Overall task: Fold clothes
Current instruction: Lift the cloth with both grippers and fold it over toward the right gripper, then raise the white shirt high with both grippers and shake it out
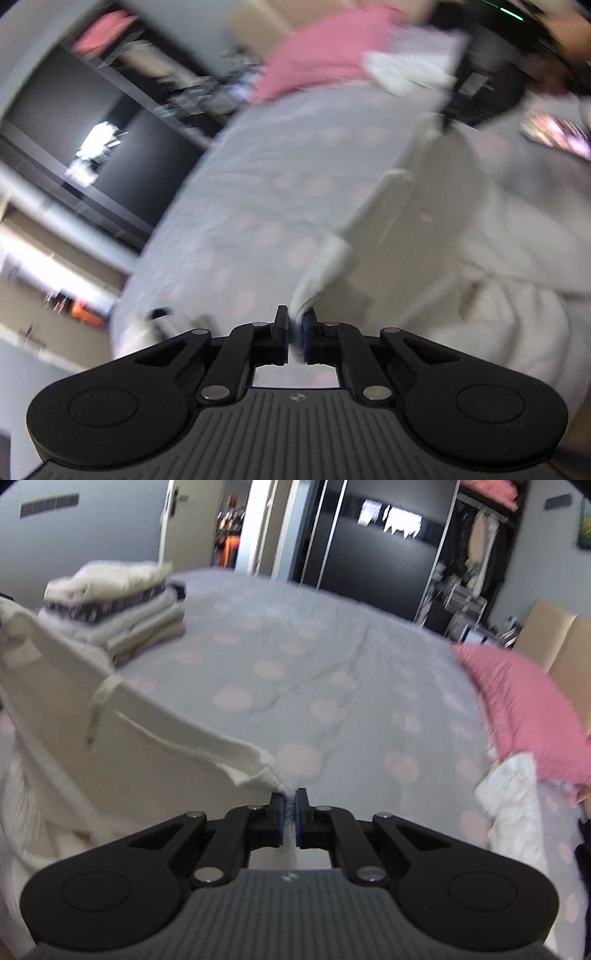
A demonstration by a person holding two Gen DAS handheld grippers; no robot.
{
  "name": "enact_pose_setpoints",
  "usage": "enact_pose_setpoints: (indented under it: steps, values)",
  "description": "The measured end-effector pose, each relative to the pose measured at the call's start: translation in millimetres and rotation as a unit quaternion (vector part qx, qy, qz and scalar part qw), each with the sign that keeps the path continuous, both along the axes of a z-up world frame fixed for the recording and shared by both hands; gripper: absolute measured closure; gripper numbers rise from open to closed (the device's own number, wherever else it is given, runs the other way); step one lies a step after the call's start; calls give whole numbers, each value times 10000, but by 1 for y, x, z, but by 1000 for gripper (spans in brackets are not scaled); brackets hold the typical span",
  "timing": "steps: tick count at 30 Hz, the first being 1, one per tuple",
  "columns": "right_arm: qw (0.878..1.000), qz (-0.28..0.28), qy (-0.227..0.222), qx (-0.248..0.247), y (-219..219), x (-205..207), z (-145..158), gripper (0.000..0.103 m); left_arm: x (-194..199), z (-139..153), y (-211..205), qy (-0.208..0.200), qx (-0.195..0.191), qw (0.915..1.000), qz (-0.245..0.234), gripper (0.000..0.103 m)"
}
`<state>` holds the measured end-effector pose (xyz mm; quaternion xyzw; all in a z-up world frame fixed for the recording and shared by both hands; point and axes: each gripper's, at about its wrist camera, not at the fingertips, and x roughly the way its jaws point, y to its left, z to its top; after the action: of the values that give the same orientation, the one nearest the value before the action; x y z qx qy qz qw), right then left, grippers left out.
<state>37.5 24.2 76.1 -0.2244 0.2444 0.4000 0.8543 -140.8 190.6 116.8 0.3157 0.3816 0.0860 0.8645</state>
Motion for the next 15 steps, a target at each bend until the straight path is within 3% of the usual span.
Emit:
enact_pose_setpoints:
  steps: [4,7,9,12,15]
  values:
    - [9945,-4,-798,676,7,-25,75,97,-12,65,16,-748,-162,9963,385,99]
    - [9785,-244,-1593,1285,3,-44,144,98,-28,110,18,-1409,-426,9879,496,99]
    - [9611,-463,-2092,1743,-3,-57,190,98,-42,137,11,-1792,-746,9802,383,99]
    - [9246,-895,-2854,2360,-21,-79,249,98,-65,164,-11,-2145,-1228,9690,21,99]
    - [8963,-1062,-3413,2623,-34,-104,288,98,-90,190,-29,-2623,-1302,9561,-105,99]
